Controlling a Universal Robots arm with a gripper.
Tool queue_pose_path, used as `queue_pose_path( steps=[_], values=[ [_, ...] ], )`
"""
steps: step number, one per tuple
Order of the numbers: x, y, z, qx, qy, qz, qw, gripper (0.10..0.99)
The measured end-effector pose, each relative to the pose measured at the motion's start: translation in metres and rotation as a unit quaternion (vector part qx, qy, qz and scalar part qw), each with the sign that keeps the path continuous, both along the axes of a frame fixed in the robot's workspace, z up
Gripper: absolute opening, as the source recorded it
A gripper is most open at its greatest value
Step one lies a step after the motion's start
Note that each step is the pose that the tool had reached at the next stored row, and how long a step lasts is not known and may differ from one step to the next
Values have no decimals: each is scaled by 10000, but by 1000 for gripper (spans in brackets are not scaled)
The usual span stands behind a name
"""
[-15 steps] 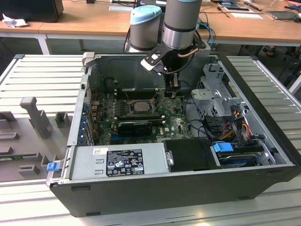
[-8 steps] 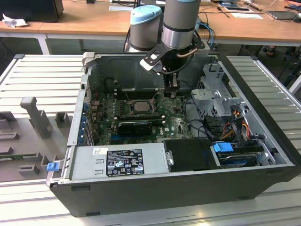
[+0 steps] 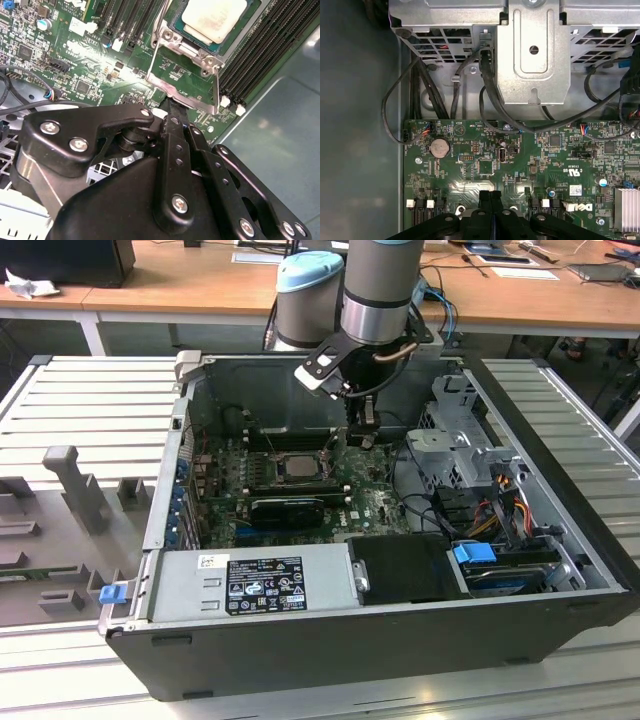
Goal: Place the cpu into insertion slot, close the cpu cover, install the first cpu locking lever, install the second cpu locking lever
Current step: 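Close the cpu cover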
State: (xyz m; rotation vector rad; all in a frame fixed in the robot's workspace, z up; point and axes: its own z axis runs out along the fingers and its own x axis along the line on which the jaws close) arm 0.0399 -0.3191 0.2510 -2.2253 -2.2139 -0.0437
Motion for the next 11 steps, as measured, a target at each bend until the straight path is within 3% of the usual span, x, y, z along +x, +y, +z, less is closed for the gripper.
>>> queue_pose_path(
  steps=[11],
  values=[
    [-27,0,0,0,0,0,10000,106]
  ],
)
